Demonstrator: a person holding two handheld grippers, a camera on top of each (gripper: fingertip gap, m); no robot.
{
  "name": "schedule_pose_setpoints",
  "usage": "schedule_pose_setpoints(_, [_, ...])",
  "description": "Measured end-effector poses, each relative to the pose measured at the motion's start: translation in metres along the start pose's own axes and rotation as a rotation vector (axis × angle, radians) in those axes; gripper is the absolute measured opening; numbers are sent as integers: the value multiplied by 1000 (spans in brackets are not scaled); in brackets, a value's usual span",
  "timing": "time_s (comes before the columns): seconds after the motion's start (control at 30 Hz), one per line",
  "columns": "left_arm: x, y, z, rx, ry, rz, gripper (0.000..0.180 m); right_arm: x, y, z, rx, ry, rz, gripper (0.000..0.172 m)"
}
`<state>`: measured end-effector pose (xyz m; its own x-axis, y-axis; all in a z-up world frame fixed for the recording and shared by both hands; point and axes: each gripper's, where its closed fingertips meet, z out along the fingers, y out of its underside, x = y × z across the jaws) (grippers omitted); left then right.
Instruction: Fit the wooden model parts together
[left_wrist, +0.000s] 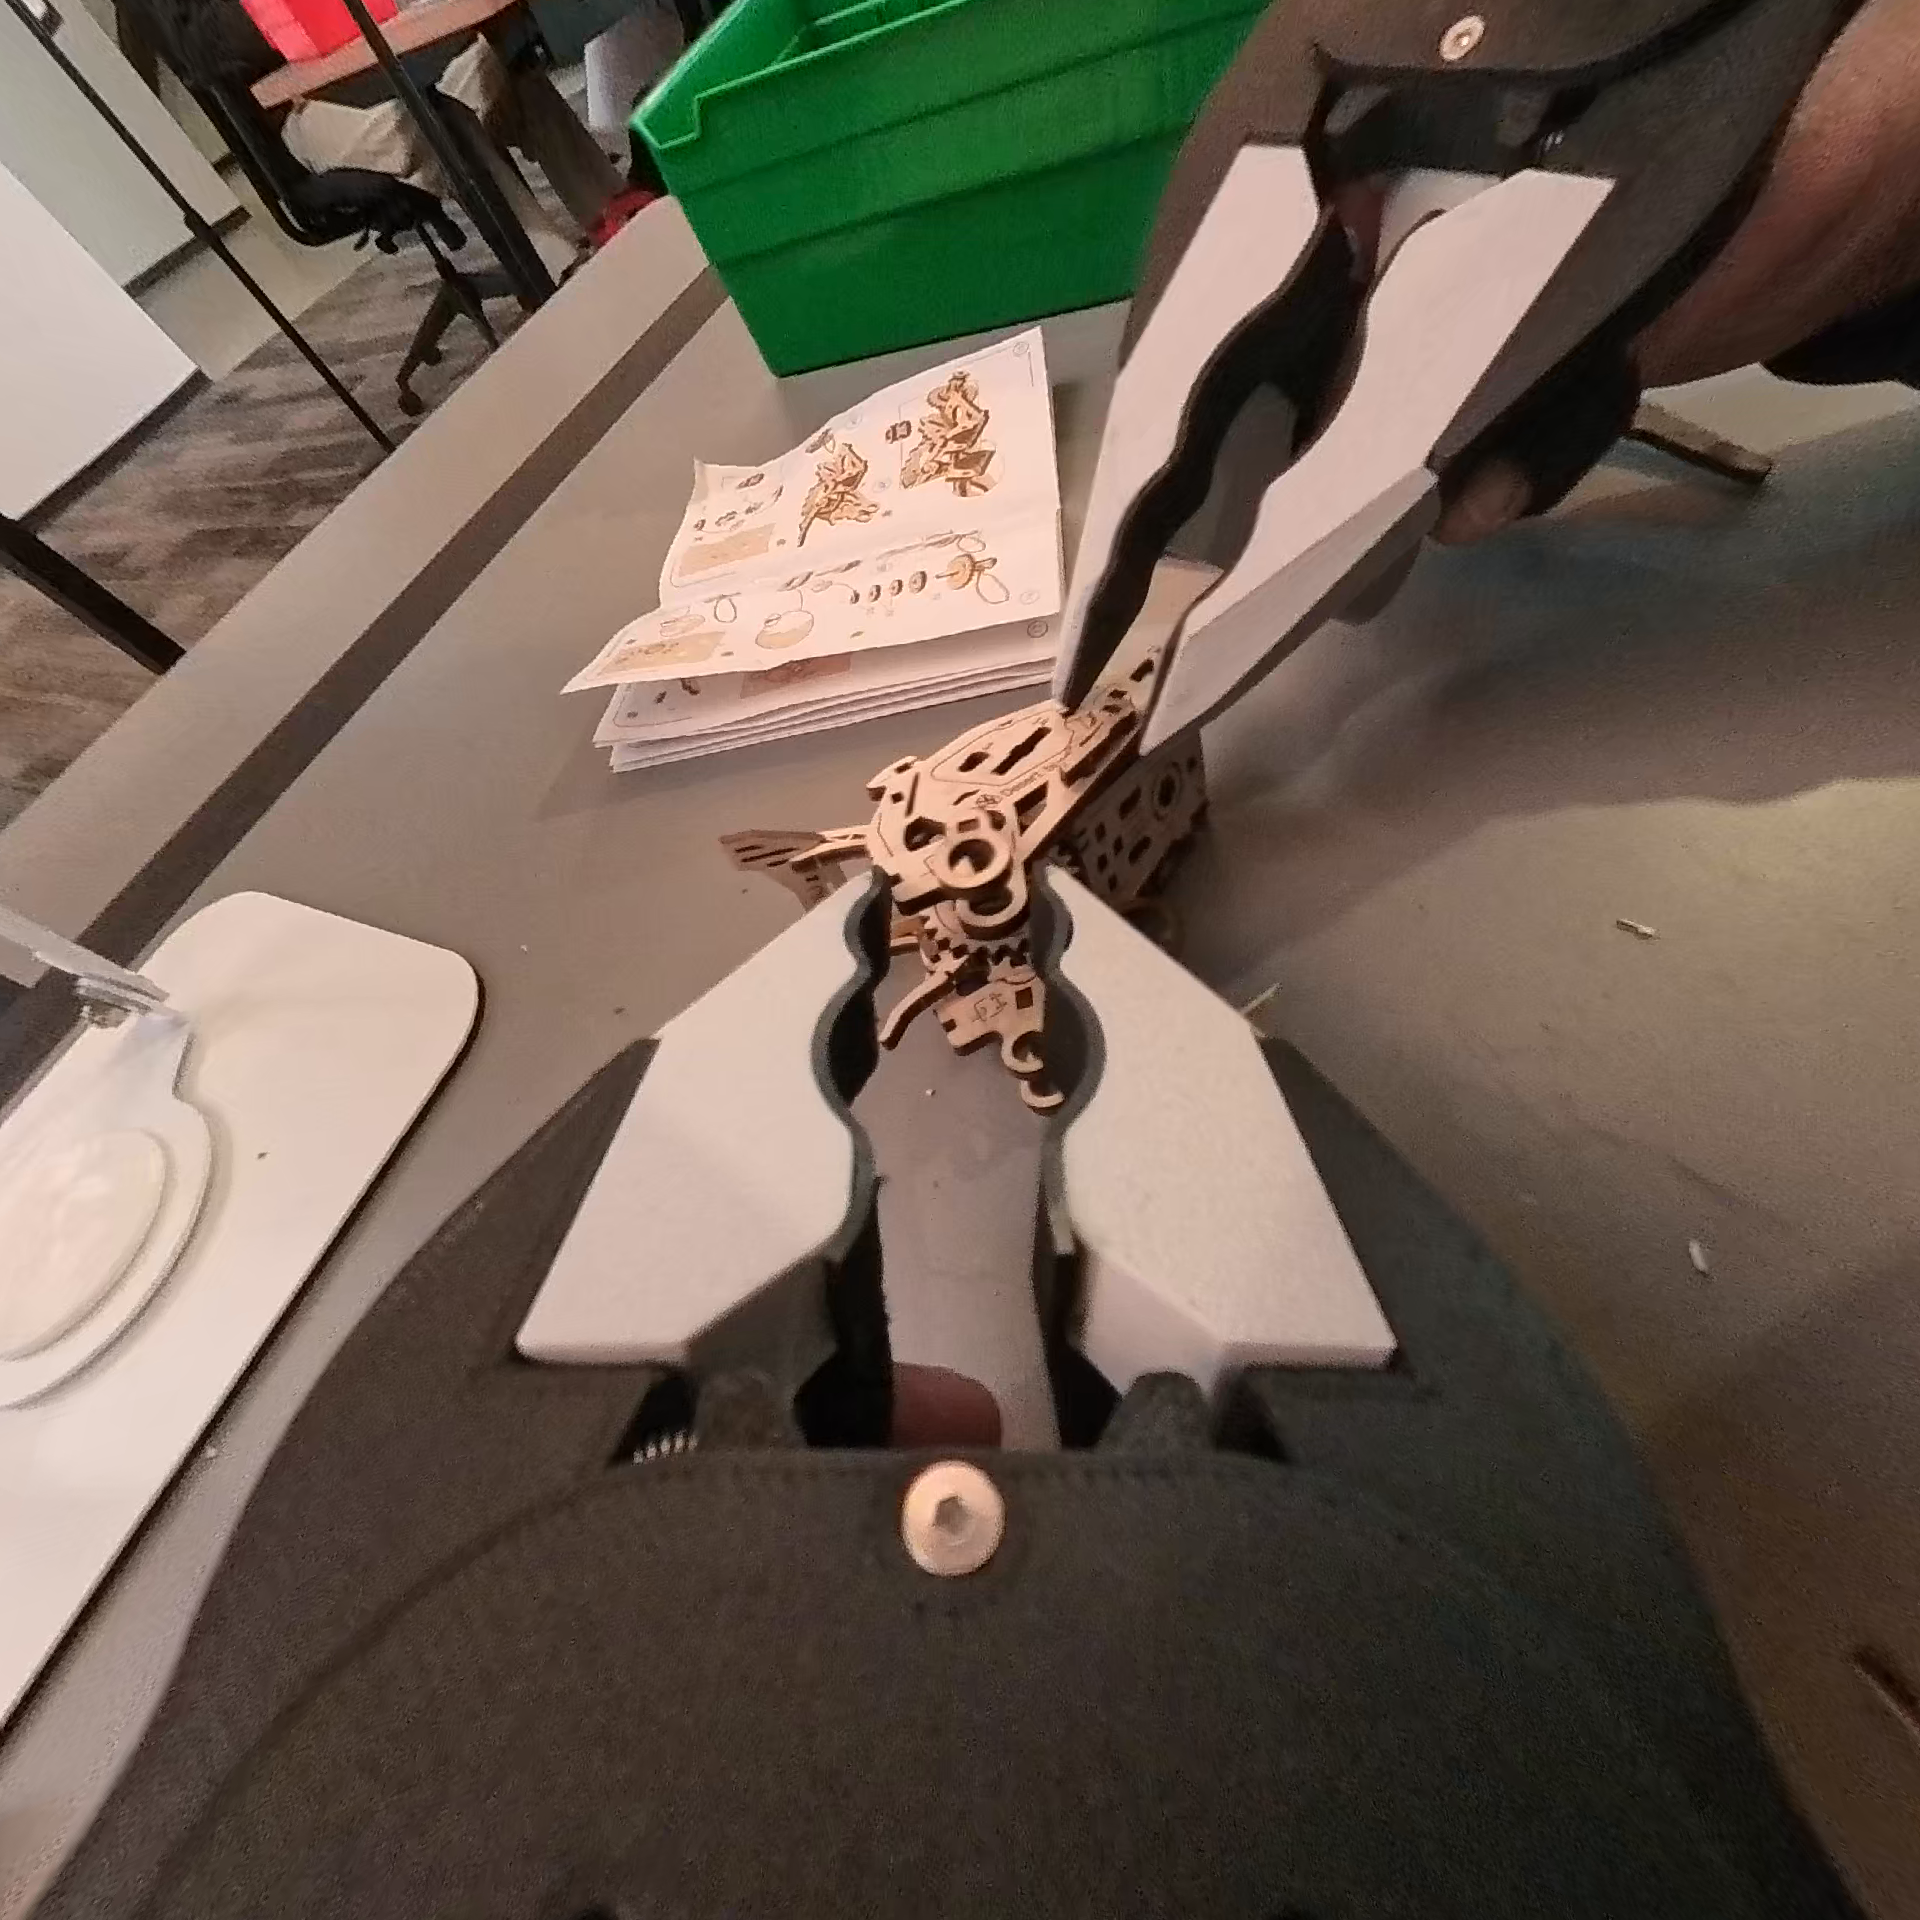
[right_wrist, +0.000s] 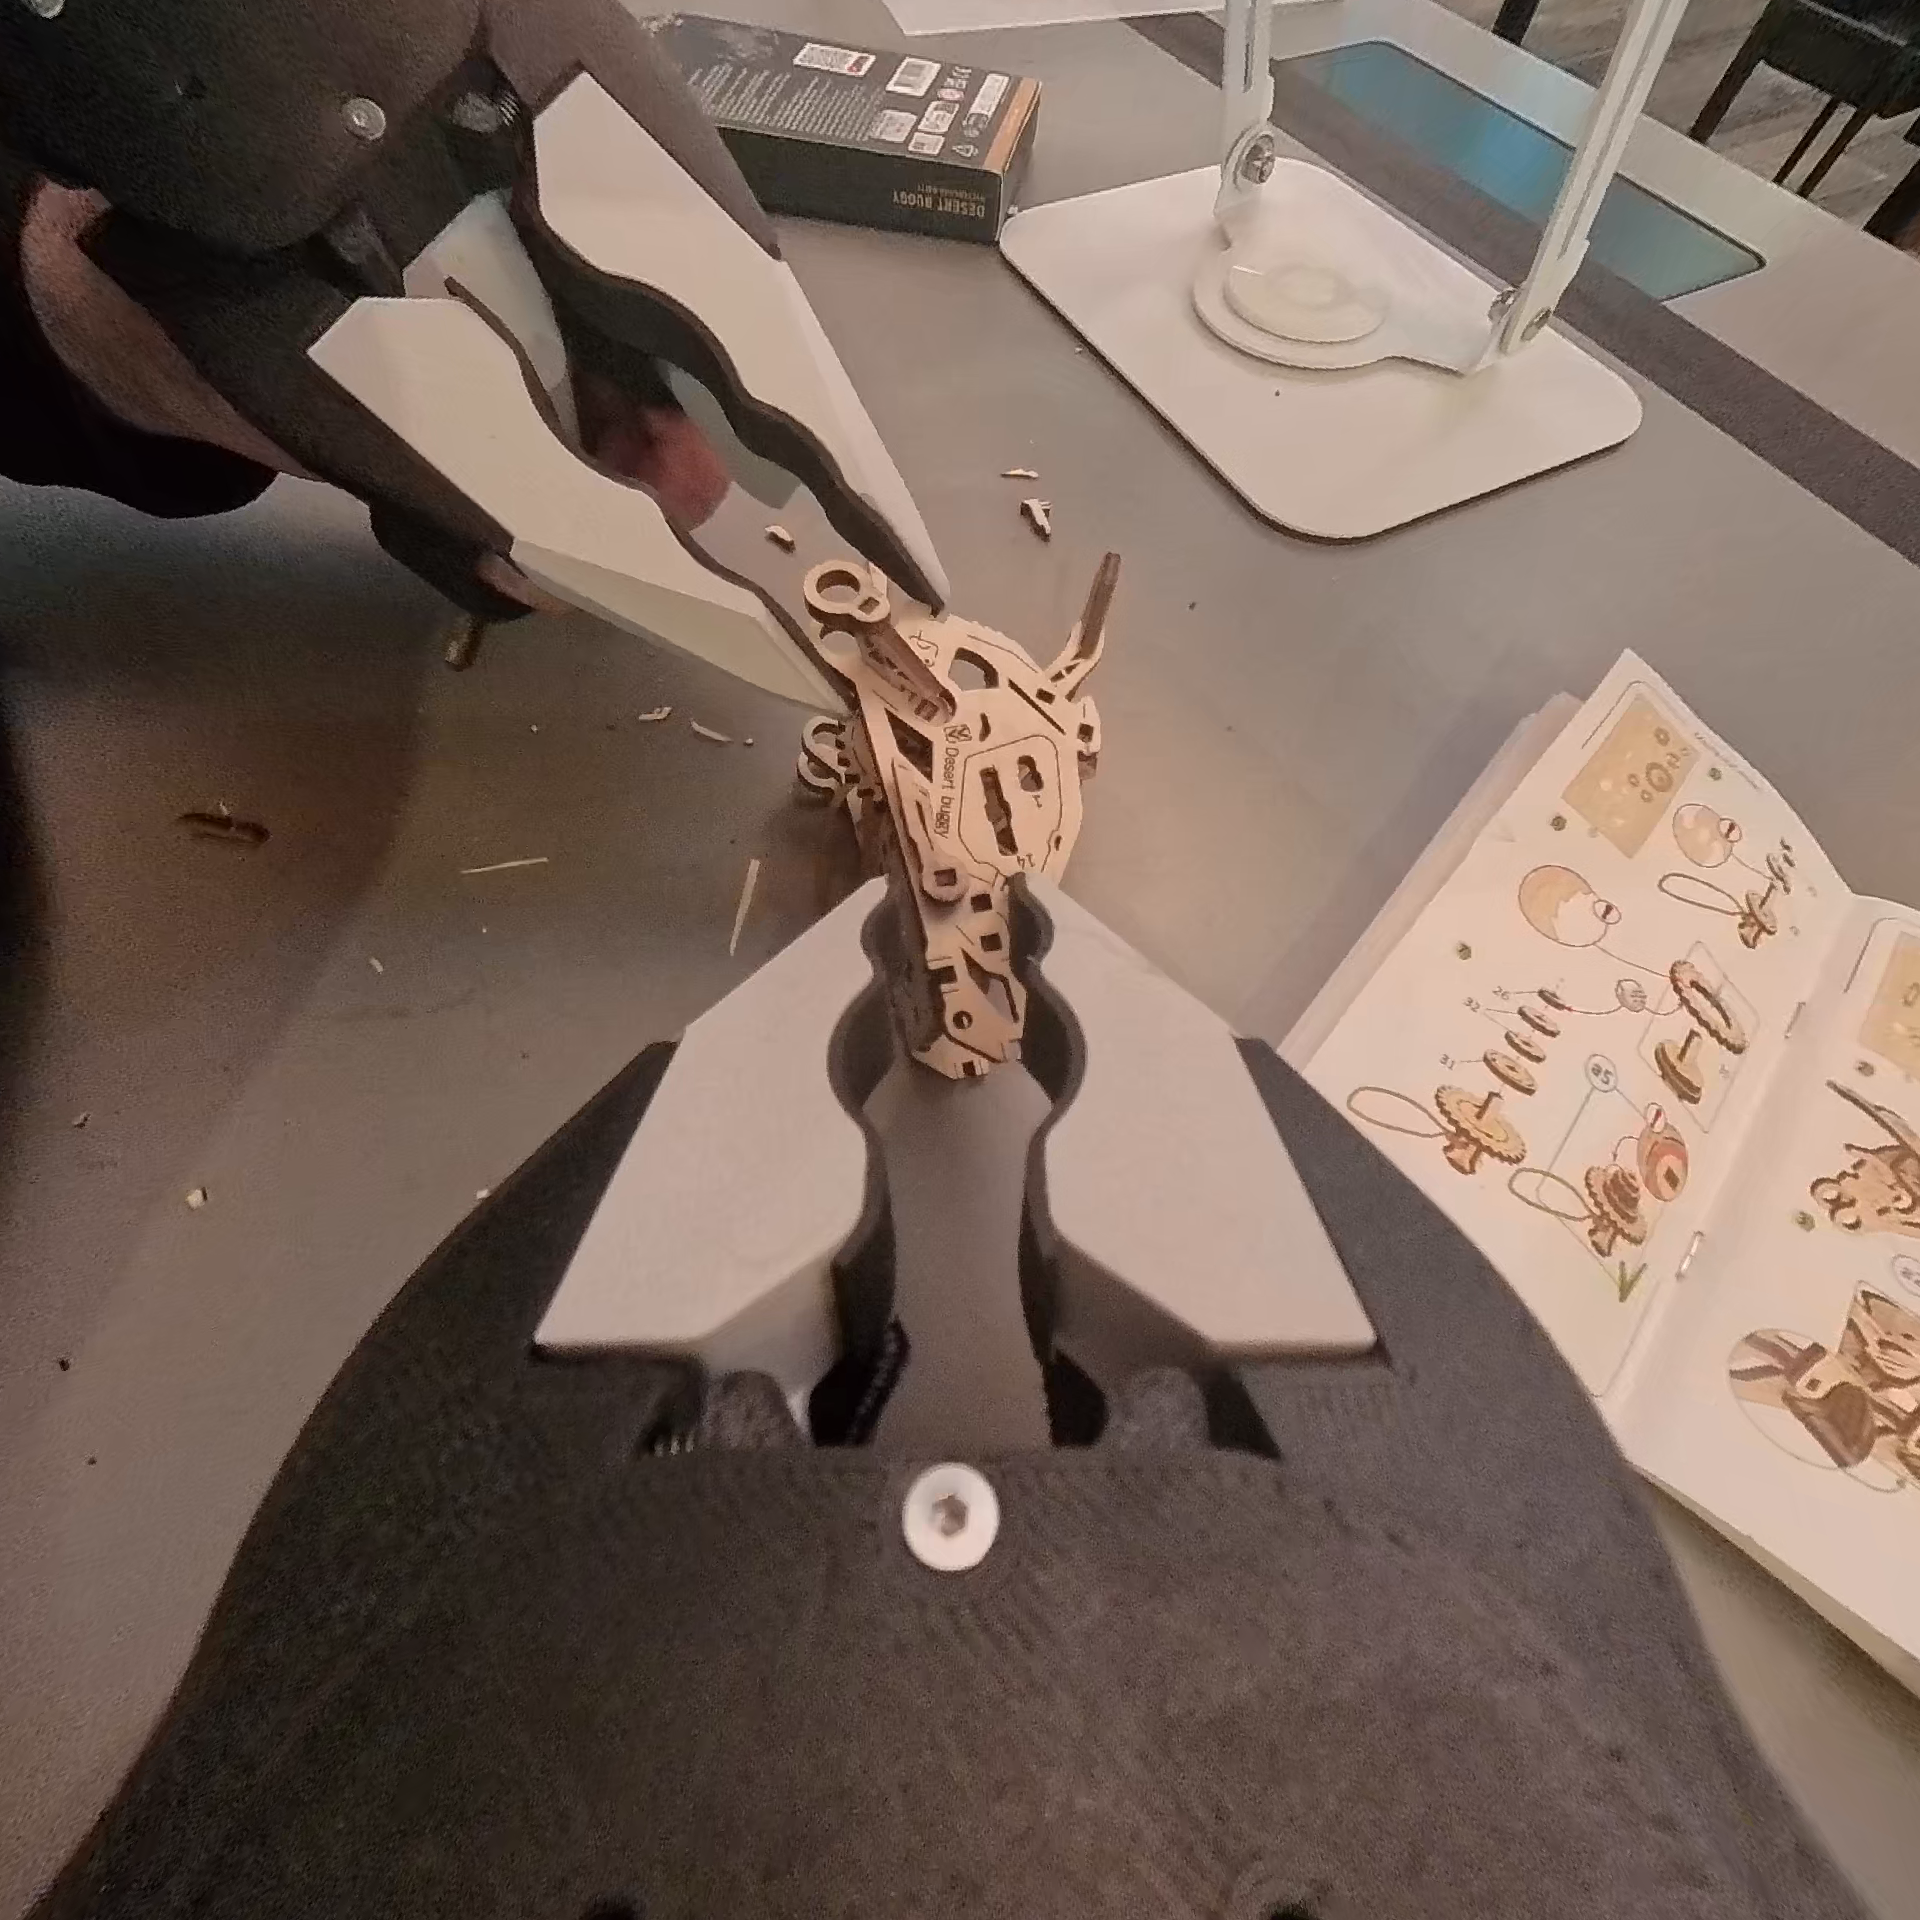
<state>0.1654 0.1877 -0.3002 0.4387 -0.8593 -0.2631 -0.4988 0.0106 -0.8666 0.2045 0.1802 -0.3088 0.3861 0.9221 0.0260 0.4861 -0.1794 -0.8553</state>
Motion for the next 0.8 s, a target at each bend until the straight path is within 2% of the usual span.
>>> schedule_pose_setpoints(0.2, [-4,4,-1,-11,5,-44,27,0,1,1,-5,41,-10,15])
schedule_pose_setpoints(0.33, [-2,3,-2,1,46,-117,41,-1,1,2,-37,71,-48,15])
schedule_pose_setpoints(0.43, [-12,-11,-12,66,32,-148,48,-2,1,4,-52,86,-70,15])
schedule_pose_setpoints(0.5, [-12,-20,-13,99,52,-162,46,-2,1,4,-58,96,-80,15])
schedule_pose_setpoints(0.67, [-8,-7,-2,56,82,-136,20,-3,1,4,-91,126,-113,15])
schedule_pose_setpoints(0.8, [-2,-5,-3,64,107,-121,11,-6,0,3,-95,106,-86,17])
